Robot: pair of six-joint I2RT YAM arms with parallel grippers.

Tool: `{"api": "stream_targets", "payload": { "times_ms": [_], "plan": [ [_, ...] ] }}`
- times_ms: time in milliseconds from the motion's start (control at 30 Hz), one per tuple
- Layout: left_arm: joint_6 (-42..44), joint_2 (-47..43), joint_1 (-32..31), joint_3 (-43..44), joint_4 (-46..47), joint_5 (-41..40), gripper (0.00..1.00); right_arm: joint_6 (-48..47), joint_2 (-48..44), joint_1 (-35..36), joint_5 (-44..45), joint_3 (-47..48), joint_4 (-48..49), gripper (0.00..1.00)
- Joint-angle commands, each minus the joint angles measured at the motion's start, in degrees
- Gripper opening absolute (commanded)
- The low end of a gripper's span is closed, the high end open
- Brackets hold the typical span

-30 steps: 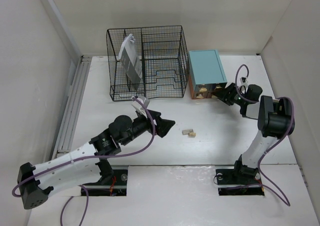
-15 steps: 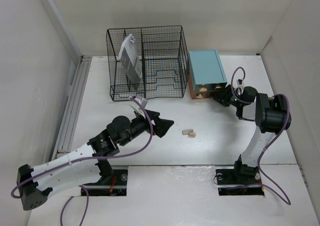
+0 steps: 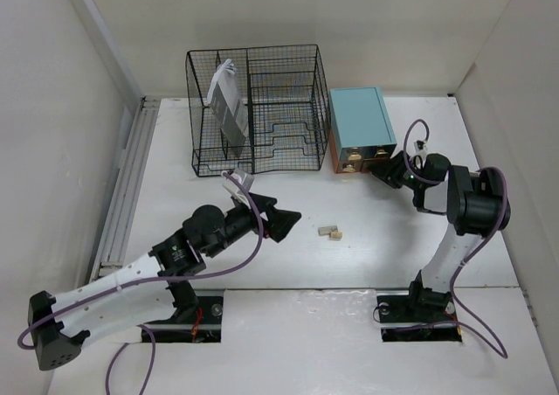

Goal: Organize the desk

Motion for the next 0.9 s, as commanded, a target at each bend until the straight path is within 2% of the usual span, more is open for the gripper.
{"api": "stream_targets", "payload": {
  "times_ms": [0, 233, 433, 533, 567, 833, 867],
  "plan": [
    [-0.90, -1.42, -0.21, -0.30, 0.70, -0.57, 0.91, -4.39, -4.04, -0.49, -1.69, -2.27, -1.31, 0.26],
    [-1.42, -3.27, -0.21, -1.44, 0.69, -0.57, 0.91, -12.30, -10.37, -2.15, -6.53, -5.72, -12.63, 0.29],
    [-1.42, -3.80, -0.21, -1.44, 0.69, -0.57, 0.91, -24.88, -14.06, -4.35, -8.73, -3.87, -32.93, 0.29],
    [-1.42, -3.80, -0.21, -1.44, 1.22, -0.57, 0.91, -24.89, -15.82, -4.35, -8.73, -3.87, -35.76, 0.31],
    [-1.42, -3.80, -0.21, -1.44, 1.22, -0.57, 0.91, -24.89, -15.82, -4.35, -9.25, -3.87, -35.77, 0.35],
    [-1.42, -3.70, -0.21, -1.44, 1.75, 0.05, 0.91, -24.80, -14.77, -4.35, -9.17, -3.87, -36.29, 0.35],
    [-1.42, -3.71, -0.21, -1.44, 1.75, 0.05, 0.91, -24.80, -15.29, -4.35, -9.78, -3.87, -36.30, 0.39]
  ]
}}
